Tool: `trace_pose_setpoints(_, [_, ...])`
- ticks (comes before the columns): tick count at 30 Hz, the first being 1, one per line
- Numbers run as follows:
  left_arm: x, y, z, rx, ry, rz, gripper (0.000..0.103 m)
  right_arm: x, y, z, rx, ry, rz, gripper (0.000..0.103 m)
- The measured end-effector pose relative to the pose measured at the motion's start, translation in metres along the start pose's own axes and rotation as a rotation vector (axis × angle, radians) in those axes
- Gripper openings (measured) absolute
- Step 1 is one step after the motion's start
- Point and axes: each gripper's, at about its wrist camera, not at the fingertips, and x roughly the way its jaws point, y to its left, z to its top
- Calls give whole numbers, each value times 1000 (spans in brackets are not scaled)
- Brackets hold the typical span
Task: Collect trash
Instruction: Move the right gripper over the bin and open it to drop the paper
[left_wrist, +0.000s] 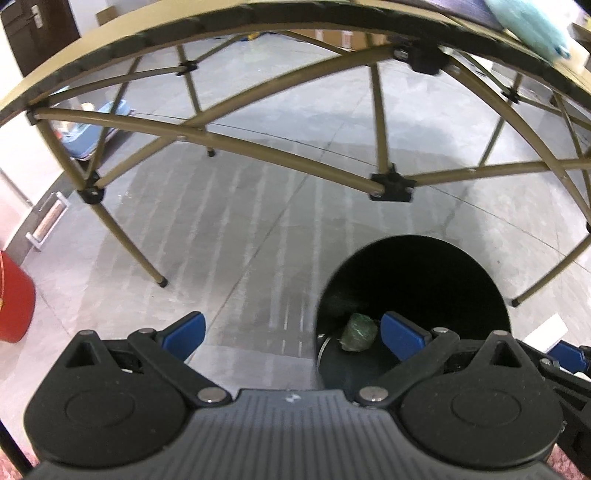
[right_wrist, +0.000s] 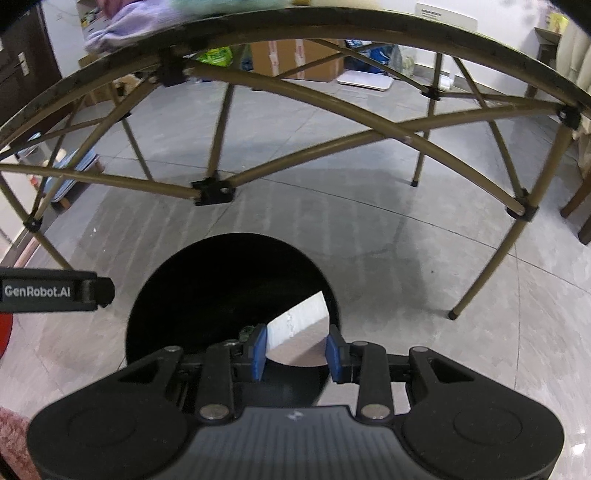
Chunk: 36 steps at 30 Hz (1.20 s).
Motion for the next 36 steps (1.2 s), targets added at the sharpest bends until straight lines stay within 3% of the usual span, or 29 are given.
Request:
trace_pose_setpoints(17, [13,42,-1,-73,37,85,103,37,47,10,-44,61,7,32])
trace_pose_setpoints(36, [31,61,-1,-117,95,134,103,72,58,4,-52,148,-25,32])
